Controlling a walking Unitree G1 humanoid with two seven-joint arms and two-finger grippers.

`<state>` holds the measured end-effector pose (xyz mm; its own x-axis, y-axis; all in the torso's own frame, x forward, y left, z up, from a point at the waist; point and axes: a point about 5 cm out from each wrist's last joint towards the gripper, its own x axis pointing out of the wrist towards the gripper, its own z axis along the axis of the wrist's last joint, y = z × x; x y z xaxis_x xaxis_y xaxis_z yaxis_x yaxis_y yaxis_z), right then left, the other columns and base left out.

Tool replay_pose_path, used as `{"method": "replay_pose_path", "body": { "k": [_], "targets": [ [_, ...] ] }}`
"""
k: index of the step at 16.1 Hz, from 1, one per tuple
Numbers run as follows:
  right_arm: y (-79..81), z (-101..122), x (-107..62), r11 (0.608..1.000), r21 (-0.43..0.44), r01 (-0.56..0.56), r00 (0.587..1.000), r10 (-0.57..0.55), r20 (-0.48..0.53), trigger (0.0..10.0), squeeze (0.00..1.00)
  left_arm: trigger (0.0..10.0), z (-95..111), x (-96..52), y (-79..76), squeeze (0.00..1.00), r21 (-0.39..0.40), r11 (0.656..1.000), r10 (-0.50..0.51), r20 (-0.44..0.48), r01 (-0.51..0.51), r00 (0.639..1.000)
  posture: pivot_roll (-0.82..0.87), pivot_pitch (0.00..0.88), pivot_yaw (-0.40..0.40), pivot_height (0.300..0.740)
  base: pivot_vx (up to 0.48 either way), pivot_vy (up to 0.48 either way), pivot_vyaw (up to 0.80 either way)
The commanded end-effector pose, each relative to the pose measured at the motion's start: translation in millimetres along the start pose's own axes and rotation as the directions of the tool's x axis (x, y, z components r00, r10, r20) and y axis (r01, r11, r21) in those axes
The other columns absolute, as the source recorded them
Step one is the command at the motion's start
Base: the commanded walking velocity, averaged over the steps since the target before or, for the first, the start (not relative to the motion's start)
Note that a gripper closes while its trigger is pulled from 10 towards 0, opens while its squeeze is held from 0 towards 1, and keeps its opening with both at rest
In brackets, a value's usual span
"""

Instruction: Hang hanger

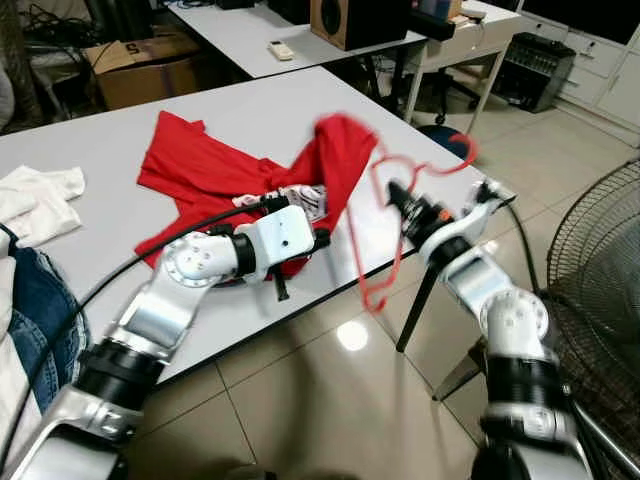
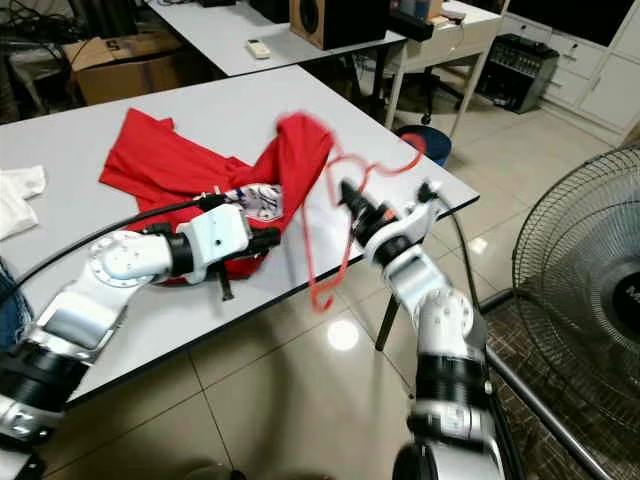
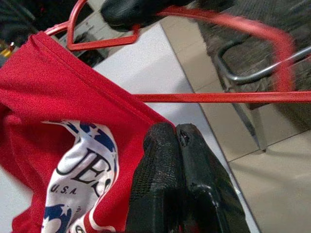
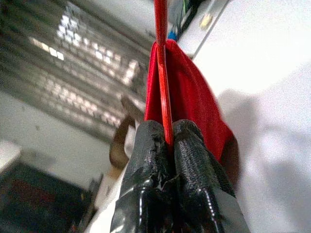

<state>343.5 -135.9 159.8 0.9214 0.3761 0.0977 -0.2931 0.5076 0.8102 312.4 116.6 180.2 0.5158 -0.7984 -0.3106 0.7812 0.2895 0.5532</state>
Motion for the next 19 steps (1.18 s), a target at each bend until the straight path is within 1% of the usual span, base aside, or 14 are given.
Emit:
{"method": "replay_pose_path", "body": {
  "k": [1, 3, 4, 5, 7, 9, 11, 14, 15, 16, 17, 19],
  "targets": [
    [-4.9, 14.8, 1.6, 0.999, 0.043, 0.022, 0.994, -0.026, 0.104, 10.0, 0.00, 0.0, 1.1, -2.4, -2.7, 0.00, -0.011, 0.999, -0.047, 0.004, 0.047, 0.999, -0.02, 0.019, 0.011, 0.740, 0.000, 0.000, 0.00],
    [-9.2, 25.0, 7.5, 0.986, 0.168, 0.021, 0.979, -0.054, 0.195, 10.0, 0.00, 0.0, -1.1, -9.6, -1.0, 0.00, -0.052, 0.996, -0.075, 0.009, 0.076, 0.997, -0.01, 0.026, 0.007, 0.740, 0.000, 0.000, 0.00],
    [-8.6, 27.0, 11.6, 0.978, 0.206, 0.009, 0.975, -0.054, 0.215, 10.0, 0.00, 0.0, 1.1, -11.2, -2.3, 0.00, -0.074, 0.993, -0.092, 0.033, 0.094, 0.995, -0.01, 0.034, 0.003, 0.740, 0.000, 0.000, 0.00],
    [-7.7, 26.7, 13.5, 0.979, 0.205, 0.005, 0.975, -0.050, 0.216, 10.0, 0.00, 0.0, 1.8, -11.1, -2.5, 0.00, -0.074, 0.993, -0.093, 0.037, 0.096, 0.995, -0.01, 0.034, 0.003, 0.740, 0.000, 0.000, 0.00],
    [0.2, 27.3, 26.8, 0.955, 0.292, -0.052, 0.965, -0.027, 0.260, 10.0, 0.00, 0.0, 7.1, -7.9, -1.2, 0.00, -0.073, 0.993, -0.089, 0.061, 0.093, 0.994, -0.01, 0.052, -0.004, 0.740, 0.000, 0.000, 0.00],
    [3.2, 26.4, 35.3, 0.947, 0.318, -0.055, 0.960, -0.037, 0.277, 10.0, 0.00, 0.0, 13.0, -6.8, -0.4, 0.00, -0.074, 0.991, -0.109, 0.086, 0.116, 0.990, -0.01, 0.061, -0.012, 0.740, 0.000, 0.000, 0.00],
    [2.4, 25.6, 41.6, 0.933, 0.358, -0.038, 0.953, -0.075, 0.295, 10.0, 0.00, 0.0, 18.6, -7.5, -1.9, 0.00, -0.049, 0.986, -0.154, 0.098, 0.160, 0.983, 0.00, 0.068, -0.024, 0.740, 0.000, 0.000, 0.00],
    [-0.5, 23.7, 47.0, 0.938, 0.346, 0.013, 0.944, -0.126, 0.305, 10.0, 0.00, 0.0, 24.6, -9.3, -4.9, 0.00, -0.038, 0.981, -0.183, 0.122, 0.189, 0.976, 0.01, 0.072, -0.032, 0.740, 0.000, 0.000, 0.00],
    [-1.9, 22.7, 50.1, 0.927, 0.373, 0.032, 0.933, -0.162, 0.322, 10.0, 0.00, 0.0, 30.4, -10.1, -6.9, 0.00, -0.048, 0.978, -0.194, 0.155, 0.204, 0.969, 0.02, 0.074, -0.038, 0.740, 0.000, 0.000, 0.00],
    [-1.4, 22.1, 51.3, 0.924, 0.381, 0.032, 0.932, -0.165, 0.323, 10.0, 0.00, 0.0, 32.0, -9.7, -7.7, 0.00, -0.051, 0.976, -0.199, 0.166, 0.210, 0.966, 0.02, 0.075, -0.040, 0.740, 0.000, 0.000, 0.00],
    [1.4, 21.0, 54.1, 0.912, 0.409, 0.013, 0.932, -0.159, 0.326, 10.0, 0.00, 0.0, 34.5, -8.1, -9.9, 0.00, -0.062, 0.973, -0.208, 0.184, 0.223, 0.961, 0.03, 0.076, -0.044, 0.740, 0.000, 0.000, 0.00],
    [10.3, 18.5, 61.1, 0.896, 0.442, -0.037, 0.935, -0.125, 0.332, 10.0, 0.00, 0.0, 34.0, -2.4, -14.3, 0.00, -0.095, 0.967, -0.214, 0.201, 0.237, 0.956, 0.03, 0.088, -0.047, 0.740, 0.000, 0.000, 0.00]
  ]
}}
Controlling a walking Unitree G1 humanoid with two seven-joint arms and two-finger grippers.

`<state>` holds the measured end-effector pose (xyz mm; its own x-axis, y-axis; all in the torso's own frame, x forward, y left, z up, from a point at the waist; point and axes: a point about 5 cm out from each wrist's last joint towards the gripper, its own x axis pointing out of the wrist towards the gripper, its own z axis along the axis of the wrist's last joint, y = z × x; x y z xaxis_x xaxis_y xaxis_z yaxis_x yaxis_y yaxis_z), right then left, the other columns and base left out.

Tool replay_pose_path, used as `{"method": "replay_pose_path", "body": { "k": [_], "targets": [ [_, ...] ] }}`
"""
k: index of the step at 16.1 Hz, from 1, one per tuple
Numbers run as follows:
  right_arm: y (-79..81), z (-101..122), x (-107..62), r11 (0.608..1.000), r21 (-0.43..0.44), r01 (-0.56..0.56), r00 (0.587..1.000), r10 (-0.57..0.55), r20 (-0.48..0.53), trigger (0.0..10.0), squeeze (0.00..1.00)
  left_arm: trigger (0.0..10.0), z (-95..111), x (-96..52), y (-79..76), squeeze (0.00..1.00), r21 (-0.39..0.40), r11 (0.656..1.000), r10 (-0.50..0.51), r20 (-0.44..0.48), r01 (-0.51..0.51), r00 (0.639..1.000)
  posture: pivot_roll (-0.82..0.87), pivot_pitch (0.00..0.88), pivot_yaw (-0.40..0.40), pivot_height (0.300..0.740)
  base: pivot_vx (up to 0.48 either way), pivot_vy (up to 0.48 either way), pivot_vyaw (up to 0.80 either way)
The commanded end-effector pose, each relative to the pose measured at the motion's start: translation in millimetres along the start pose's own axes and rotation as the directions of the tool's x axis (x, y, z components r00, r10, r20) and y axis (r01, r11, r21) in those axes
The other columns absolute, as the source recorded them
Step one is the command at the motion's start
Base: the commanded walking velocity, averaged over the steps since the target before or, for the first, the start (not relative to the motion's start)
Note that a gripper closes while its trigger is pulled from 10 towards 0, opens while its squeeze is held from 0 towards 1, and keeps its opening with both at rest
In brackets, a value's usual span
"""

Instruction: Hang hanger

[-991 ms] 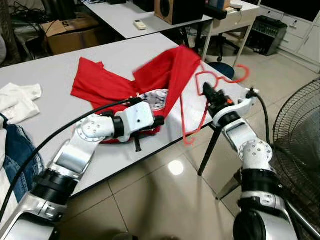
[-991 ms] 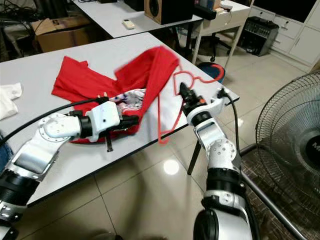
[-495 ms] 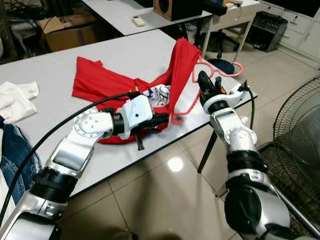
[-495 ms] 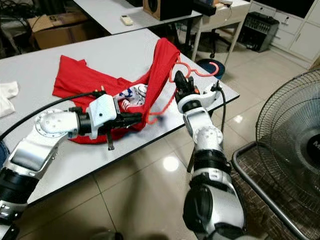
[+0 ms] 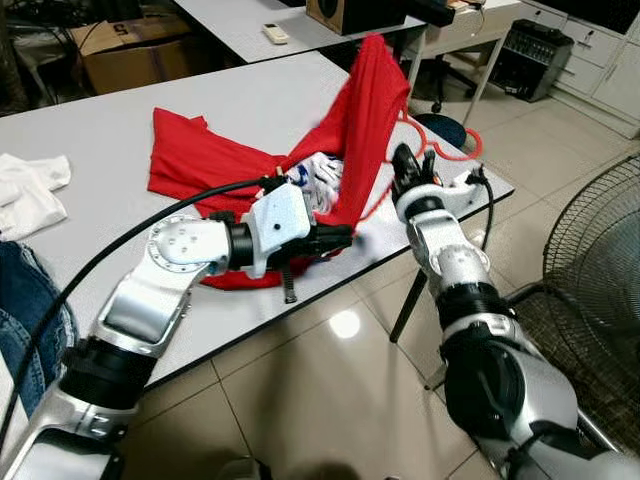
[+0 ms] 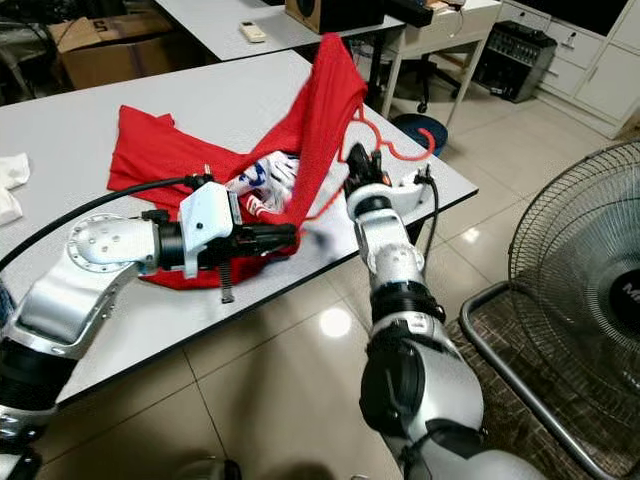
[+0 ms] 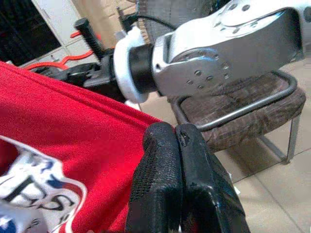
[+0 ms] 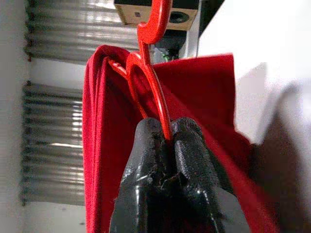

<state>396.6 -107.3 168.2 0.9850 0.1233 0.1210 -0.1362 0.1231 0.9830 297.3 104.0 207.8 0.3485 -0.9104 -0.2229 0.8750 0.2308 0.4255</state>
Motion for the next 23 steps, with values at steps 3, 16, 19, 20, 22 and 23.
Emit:
{"method": "replay_pose_path", "body": {
  "k": [3, 16, 19, 20, 22, 23],
  "targets": [
    [20.1, 12.0, 9.0, 0.994, 0.070, -0.084, 0.992, 0.076, 0.101, 10.0, 0.00, 0.0, -7.1, 9.0, -22.5, 0.00, -0.042, 0.990, -0.134, -0.018, 0.133, 0.991, 0.04, 0.104, -0.047, 0.740, 0.000, 0.000, 0.00],
    [22.2, 7.5, 1.1, 0.982, -0.008, -0.186, 0.982, 0.186, -0.014, 10.0, 0.00, 0.0, -7.6, 0.6, -7.6, 0.00, -0.064, 0.998, -0.012, 0.015, 0.013, 1.000, 0.04, 0.128, -0.040, 0.740, 0.000, 0.000, 0.00],
    [1.6, -10.9, -4.3, 0.978, -0.208, -0.036, 0.996, 0.017, -0.092, 10.0, 0.00, 0.0, 22.8, 13.0, -0.3, 0.00, -0.092, 0.996, 0.009, 0.174, 0.007, 0.985, 0.04, 0.117, -0.045, 0.740, 0.000, 0.000, 0.00],
    [-5.8, -13.5, -6.7, 0.976, -0.218, 0.016, 0.995, -0.038, -0.096, 10.0, 0.00, 0.0, 29.2, 16.4, -2.5, 0.00, -0.094, 0.995, -0.013, 0.201, 0.033, 0.979, 0.03, 0.111, -0.043, 0.740, 0.000, 0.000, 0.00],
    [-2.6, -25.5, -9.5, 0.984, -0.178, 0.024, 0.986, -0.053, -0.159, 10.0, 0.00, 0.0, 23.4, 23.6, -3.5, 0.00, -0.073, 0.997, -0.001, 0.148, 0.012, 0.989, 0.03, 0.098, -0.037, 0.740, 0.000, 0.000, 0.00],
    [-1.8, -28.1, -11.4, 0.980, -0.197, 0.036, 0.981, -0.072, -0.182, 10.0, 0.00, 0.0, 20.8, 24.8, -2.6, 0.00, -0.063, 0.998, 0.012, 0.126, -0.004, 0.992, 0.03, 0.092, -0.036, 0.740, 0.000, 0.000, 0.00]
  ]
}}
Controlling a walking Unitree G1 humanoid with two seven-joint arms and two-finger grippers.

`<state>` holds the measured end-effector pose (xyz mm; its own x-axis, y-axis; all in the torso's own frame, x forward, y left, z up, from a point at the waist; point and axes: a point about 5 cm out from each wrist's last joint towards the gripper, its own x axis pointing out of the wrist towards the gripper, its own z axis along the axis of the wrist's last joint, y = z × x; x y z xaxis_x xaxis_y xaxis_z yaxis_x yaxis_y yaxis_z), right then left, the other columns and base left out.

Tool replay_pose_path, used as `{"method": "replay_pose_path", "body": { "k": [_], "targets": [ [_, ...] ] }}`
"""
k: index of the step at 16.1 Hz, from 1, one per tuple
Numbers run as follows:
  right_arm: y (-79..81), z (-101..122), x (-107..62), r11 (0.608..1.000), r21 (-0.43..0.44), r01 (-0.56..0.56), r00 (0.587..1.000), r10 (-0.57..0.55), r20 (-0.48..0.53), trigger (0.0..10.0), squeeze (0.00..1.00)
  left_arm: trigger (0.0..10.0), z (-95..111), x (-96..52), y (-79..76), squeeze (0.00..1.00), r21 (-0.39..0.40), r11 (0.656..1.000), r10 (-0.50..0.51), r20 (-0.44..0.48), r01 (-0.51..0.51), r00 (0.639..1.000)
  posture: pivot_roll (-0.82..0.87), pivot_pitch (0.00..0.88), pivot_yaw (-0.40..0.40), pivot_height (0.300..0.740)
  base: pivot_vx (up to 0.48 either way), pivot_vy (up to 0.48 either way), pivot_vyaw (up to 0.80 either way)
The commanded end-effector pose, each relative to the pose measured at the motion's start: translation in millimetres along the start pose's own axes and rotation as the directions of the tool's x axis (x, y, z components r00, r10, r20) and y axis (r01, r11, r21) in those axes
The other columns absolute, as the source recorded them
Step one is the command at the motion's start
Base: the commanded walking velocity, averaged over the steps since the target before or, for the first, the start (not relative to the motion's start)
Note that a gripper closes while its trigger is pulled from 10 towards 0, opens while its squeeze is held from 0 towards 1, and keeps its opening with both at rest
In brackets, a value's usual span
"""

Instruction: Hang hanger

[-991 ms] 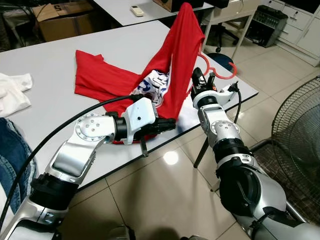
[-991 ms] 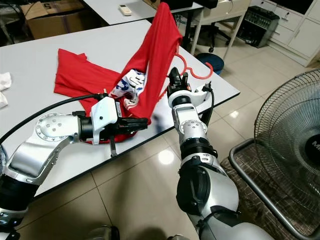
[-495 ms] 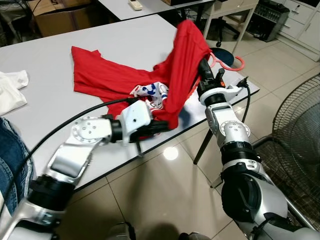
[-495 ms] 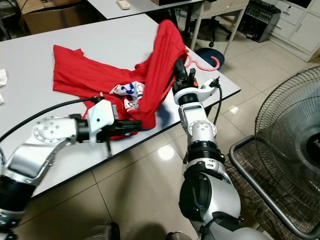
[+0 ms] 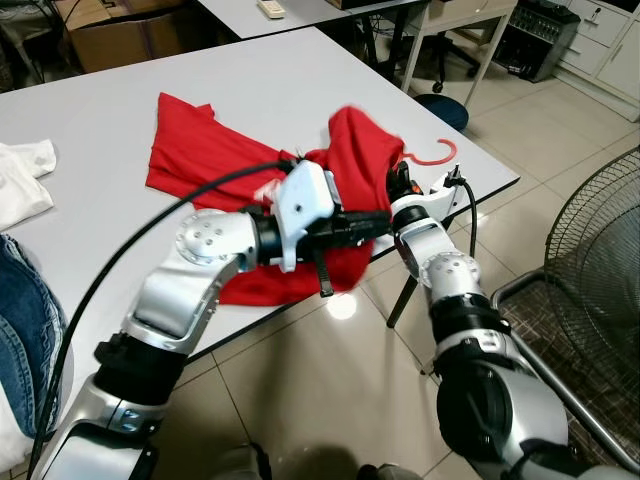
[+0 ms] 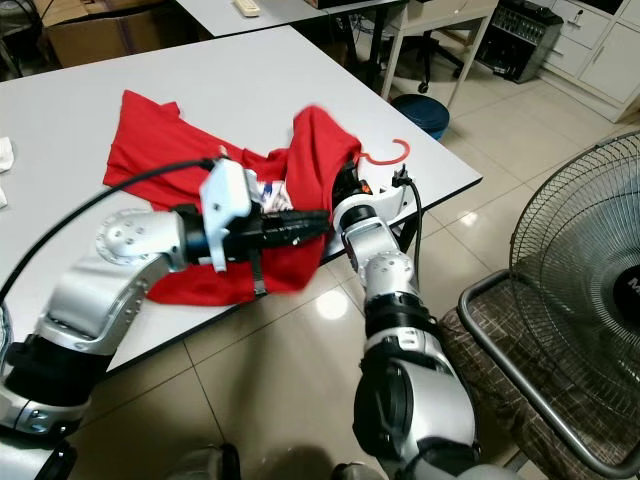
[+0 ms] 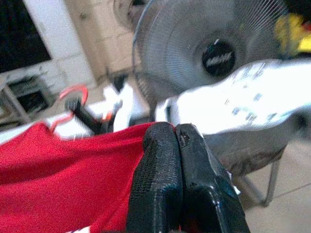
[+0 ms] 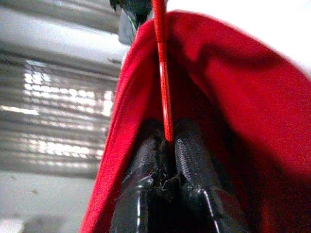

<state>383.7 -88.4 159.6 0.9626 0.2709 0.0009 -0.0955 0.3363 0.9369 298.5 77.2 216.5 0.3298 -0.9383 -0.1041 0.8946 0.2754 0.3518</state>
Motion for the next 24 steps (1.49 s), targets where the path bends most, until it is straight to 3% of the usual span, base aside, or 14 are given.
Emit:
{"method": "replay_pose_path", "body": {
  "k": [1, 2, 4, 5, 8, 9, 13, 16, 17, 19, 20, 21, 23, 24],
  "targets": [
    [-2.3, -6.7, -2.8, 0.998, -0.027, 0.060, 0.998, -0.060, -0.019, 10.0, 0.00, 0.0, 2.1, 3.2, -0.4, 0.00, 0.033, 0.999, -0.001, -0.012, 0.002, 1.000, 0.03, 0.089, -0.035, 0.740, 0.000, 0.000, 0.00],
    [-14.7, -2.5, -8.6, 0.984, -0.005, 0.178, 0.984, -0.177, 0.013, 10.0, 0.00, 0.0, 3.3, 3.3, -0.9, 0.00, 0.030, 1.000, -0.001, -0.009, 0.002, 1.000, 0.03, 0.089, -0.035, 0.740, 0.000, 0.000, 0.00],
    [0.4, -3.6, -21.9, 0.996, 0.064, 0.054, 0.998, -0.052, -0.032, 10.0, 0.00, 1.0, 1.9, 1.2, -2.2, 0.00, 0.054, 0.998, -0.009, -0.042, 0.011, 0.999, 0.04, 0.071, -0.018, 0.740, 0.000, 0.000, 0.00],
    [-3.0, -3.4, -34.8, 0.989, 0.087, 0.120, 0.993, -0.118, -0.025, 10.0, 0.00, 2.3, -2.8, -0.6, -2.4, 0.00, 0.070, 0.998, 0.006, -0.074, -0.001, 0.997, 0.04, 0.064, -0.008, 0.740, 0.000, 0.000, 0.00],
    [-12.1, -9.0, -55.7, 0.978, 0.095, 0.185, 0.983, -0.185, -0.018, 10.0, 0.00, 1.1, -4.3, -2.4, -3.1, 0.00, 0.062, 0.998, 0.022, -0.081, -0.017, 0.996, 0.05, 0.057, 0.013, 0.740, 0.000, 0.000, 0.00],
    [-7.1, -15.1, -59.4, 0.982, 0.140, 0.126, 0.991, -0.119, -0.057, 10.0, 0.00, 0.9, -4.1, -2.5, -4.1, 0.00, 0.058, 0.998, 0.019, -0.079, -0.015, 0.997, 0.04, 0.057, 0.016, 0.740, 0.000, 0.000, 0.00],
    [-5.9, -44.6, -68.6, 0.987, 0.068, 0.146, 0.968, -0.129, -0.215, 10.0, 0.00, 1.0, -1.4, 7.1, -12.4, 0.00, 0.044, 0.999, -0.009, -0.050, 0.011, 0.999, 0.05, 0.048, 0.016, 0.740, 0.000, 0.000, 0.00],
    [0.1, -48.2, -73.7, 0.991, 0.112, 0.076, 0.962, -0.043, -0.270, 10.0, 0.00, 1.2, -3.6, 4.9, -12.3, 0.00, 0.043, 0.999, 0.000, -0.061, 0.002, 0.998, 0.05, 0.045, 0.014, 0.740, 0.000, 0.000, 0.00],
    [-5.8, -45.5, -73.0, 0.988, 0.079, 0.131, 0.961, -0.107, -0.253, 10.0, 0.00, 1.2, -4.8, 4.4, -12.1, 0.00, 0.036, 0.999, 0.004, -0.066, -0.001, 0.998, 0.04, 0.041, 0.016, 0.740, 0.000, 0.000, 0.00],
    [5.5, -41.6, -75.5, 0.995, 0.091, 0.031, 0.962, -0.005, -0.273, 10.0, 0.00, 1.2, -12.1, 6.5, -10.0, 0.00, 0.036, 0.999, 0.035, -0.099, -0.031, 0.995, 0.01, 0.025, 0.017, 0.740, 0.000, 0.000, 0.00],
    [-5.3, -36.6, -74.9, 0.992, 0.064, 0.113, 0.964, -0.094, -0.249, 10.0, 0.00, 2.0, -18.2, 6.7, -7.1, 0.00, 0.047, 0.997, 0.068, -0.133, -0.062, 0.989, 0.00, 0.016, 0.012, 0.740, 0.000, 0.000, 0.00],
    [-9.8, -32.6, -75.6, 0.989, 0.073, 0.130, 0.964, -0.109, -0.241, 10.0, 0.00, 10.0, -24.2, 6.1, 0.7, 0.00, 0.069, 0.988, 0.149, -0.169, -0.139, 0.974, 0.00, 0.009, 0.008, 0.740, 0.000, 0.000, 0.00],
    [-9.2, -30.4, -76.5, 0.991, 0.064, 0.117, 0.966, -0.098, -0.241, 10.0, 0.00, 10.0, -29.4, 4.1, 6.8, 0.00, 0.055, 0.982, 0.190, -0.188, -0.183, 0.964, 0.00, 0.000, 0.005, 0.740, 0.000, 0.000, 0.00],
    [-7.2, -29.7, -76.8, 0.994, 0.050, 0.101, 0.966, -0.086, -0.243, 10.0, 0.00, 10.0, -31.0, 1.5, 7.9, 1.00, 0.015, 0.981, 0.195, -0.178, -0.195, 0.964, 0.00, 0.000, 0.002, 0.740, 0.000, 0.000, 0.00]
  ]
}}
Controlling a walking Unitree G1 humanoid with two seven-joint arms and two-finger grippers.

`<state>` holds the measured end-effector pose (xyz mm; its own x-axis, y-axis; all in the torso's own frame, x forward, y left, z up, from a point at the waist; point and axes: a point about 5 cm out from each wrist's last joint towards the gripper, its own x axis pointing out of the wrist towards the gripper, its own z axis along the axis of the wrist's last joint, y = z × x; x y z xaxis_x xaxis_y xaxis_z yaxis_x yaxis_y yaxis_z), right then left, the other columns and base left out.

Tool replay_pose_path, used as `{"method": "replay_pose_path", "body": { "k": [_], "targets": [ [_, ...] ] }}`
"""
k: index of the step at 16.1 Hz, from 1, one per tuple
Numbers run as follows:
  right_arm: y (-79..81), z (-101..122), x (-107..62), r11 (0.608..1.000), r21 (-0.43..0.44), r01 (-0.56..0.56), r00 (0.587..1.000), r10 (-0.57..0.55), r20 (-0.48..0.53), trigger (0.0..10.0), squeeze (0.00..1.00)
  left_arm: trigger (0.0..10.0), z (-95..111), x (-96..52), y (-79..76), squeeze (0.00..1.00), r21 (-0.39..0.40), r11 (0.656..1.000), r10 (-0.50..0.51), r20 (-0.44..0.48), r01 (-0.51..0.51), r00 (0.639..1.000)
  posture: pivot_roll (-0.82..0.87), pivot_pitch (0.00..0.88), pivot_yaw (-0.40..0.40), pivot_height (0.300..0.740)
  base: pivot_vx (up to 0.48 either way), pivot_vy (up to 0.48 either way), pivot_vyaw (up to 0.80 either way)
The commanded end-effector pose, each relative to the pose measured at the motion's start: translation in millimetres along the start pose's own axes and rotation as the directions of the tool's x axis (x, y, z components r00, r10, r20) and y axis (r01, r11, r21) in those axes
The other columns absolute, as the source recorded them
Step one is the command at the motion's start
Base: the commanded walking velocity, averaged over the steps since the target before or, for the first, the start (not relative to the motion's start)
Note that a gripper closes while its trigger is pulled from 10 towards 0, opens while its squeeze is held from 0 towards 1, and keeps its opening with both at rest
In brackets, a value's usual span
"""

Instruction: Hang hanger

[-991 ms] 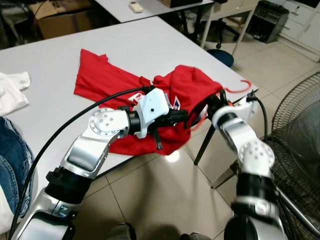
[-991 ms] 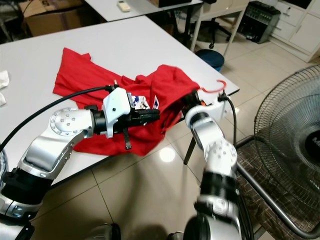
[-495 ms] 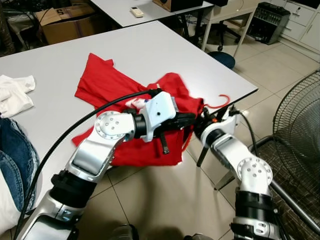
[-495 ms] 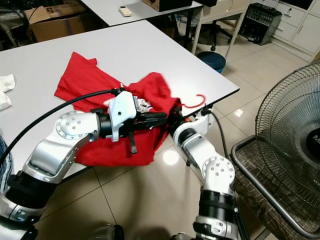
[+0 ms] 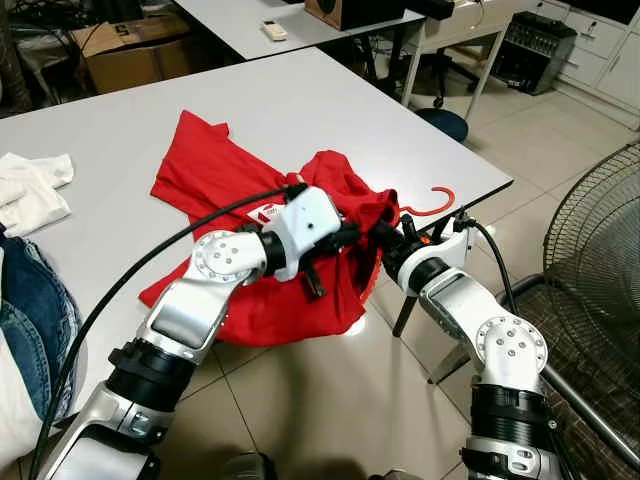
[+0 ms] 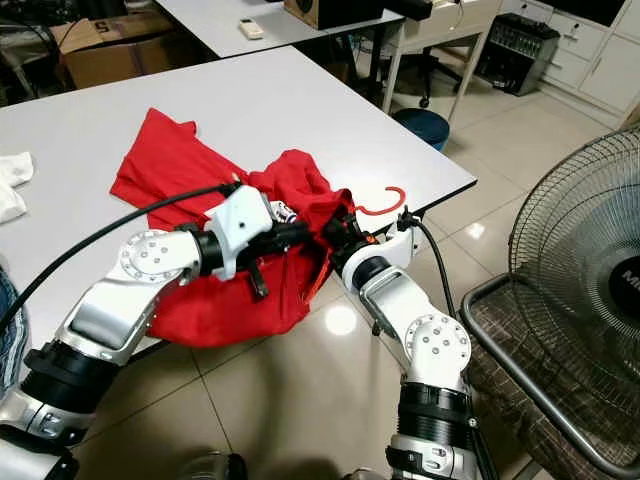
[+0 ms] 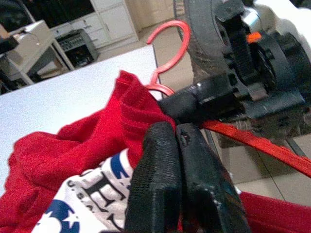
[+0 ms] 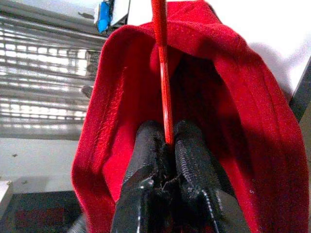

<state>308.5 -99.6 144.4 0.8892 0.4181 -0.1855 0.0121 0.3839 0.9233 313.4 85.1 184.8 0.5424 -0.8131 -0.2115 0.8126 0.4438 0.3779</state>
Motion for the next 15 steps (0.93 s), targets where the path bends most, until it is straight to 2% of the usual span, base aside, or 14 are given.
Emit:
{"method": "replay_pose_path", "body": {
  "k": [1, 2, 4, 6, 8, 9, 10, 11, 12, 13, 15],
  "targets": [
    [3.8, -15.1, 0.6, 0.998, 0.044, -0.033, 0.999, 0.034, -0.032, 10.0, 0.00, 10.0, -0.1, -3.4, 6.2, 1.00, 0.005, 1.000, 0.015, -0.016, -0.015, 1.000, 0.00, 0.000, -0.005, 0.740, 0.000, 0.000, 0.00],
    [3.2, -15.4, 0.4, 0.999, 0.043, -0.031, 0.999, 0.032, -0.032, 10.0, 0.00, 10.0, -0.6, -5.5, 9.5, 1.00, -0.001, 0.999, 0.037, -0.019, -0.037, 0.999, 0.00, 0.000, -0.007, 0.740, 0.000, 0.000, 0.00],
    [-0.4, -14.1, -1.7, 1.000, 0.002, -0.016, 1.000, 0.016, -0.026, 10.0, 0.00, 10.0, -1.6, -14.1, 22.2, 1.00, -0.070, 0.993, 0.096, -0.012, -0.096, 0.995, 0.00, 0.000, -0.005, 0.740, 0.000, 0.000, 0.00],
    [-2.3, -6.4, -5.0, 0.999, 0.030, -0.014, 1.000, 0.013, 0.022, 10.0, 0.00, 10.0, -7.1, -20.4, 27.7, 1.00, -0.125, 0.988, 0.093, -0.019, -0.095, 0.995, -0.01, 0.000, -0.004, 0.740, 0.000, 0.000, 0.00],
    [-3.3, 4.5, -10.0, 1.000, -0.020, -0.012, 0.999, 0.013, 0.053, 10.0, 0.00, 10.0, -15.2, -29.3, 35.0, 1.00, -0.154, 0.981, 0.114, -0.040, -0.119, 0.993, -0.01, 0.000, -0.004, 0.740, 0.000, 0.000, 0.00],
    [-3.5, 9.9, -12.6, 0.997, -0.070, -0.016, 0.998, 0.020, 0.058, 10.0, 0.00, 10.0, -19.5, -35.6, 41.0, 1.00, -0.148, 0.975, 0.161, -0.055, -0.167, 0.986, -0.01, 0.002, -0.005, 0.740, 0.000, 0.000, 0.00],
    [-4.9, 15.3, -15.8, 0.989, -0.147, -0.008, 0.998, 0.017, 0.056, 10.0, 0.00, 10.0, -22.2, -44.9, 46.5, 0.18, -0.167, 0.958, 0.227, -0.058, -0.233, 0.972, 0.00, 0.005, -0.001, 0.740, 0.000, 0.000, 0.80],
    [-4.2, 18.3, -18.1, 0.982, -0.189, -0.014, 0.998, 0.026, 0.058, 10.0, 0.00, 10.0, -23.1, -50.8, 48.2, 0.00, -0.175, 0.948, 0.260, -0.059, -0.266, 0.964, 0.00, 0.007, -0.001, 0.740, 0.000, 0.000, 0.80],
    [-0.1, 26.7, -25.9, 0.973, -0.223, -0.054, 0.995, 0.071, 0.070, 10.0, 0.00, 10.0, -27.4, -68.2, 47.2, 0.00, -0.210, 0.920, 0.326, -0.065, -0.332, 0.943, 0.01, 0.018, -0.007, 0.740, 0.000, 0.000, 0.80],
    [2.2, 30.4, -29.6, 0.972, -0.223, -0.077, 0.993, 0.096, 0.076, 10.0, 0.00, 10.0, -29.5, -75.9, 45.2, 0.00, -0.226, 0.908, 0.345, -0.071, -0.352, 0.936, 0.01, 0.020, -0.008, 0.740, 0.000, 0.000, 0.80],
    [19.8, 42.2, -48.5, 0.949, -0.226, -0.221, 0.965, 0.246, 0.091, 10.0, 0.00, 10.0, -46.2, -107.6, 28.4, 0.00, -0.304, 0.848, 0.406, -0.152, -0.433, 0.901, 0.01, 0.035, 0.006, 0.740, 0.000, 0.000, 0.80]
  ]
}}
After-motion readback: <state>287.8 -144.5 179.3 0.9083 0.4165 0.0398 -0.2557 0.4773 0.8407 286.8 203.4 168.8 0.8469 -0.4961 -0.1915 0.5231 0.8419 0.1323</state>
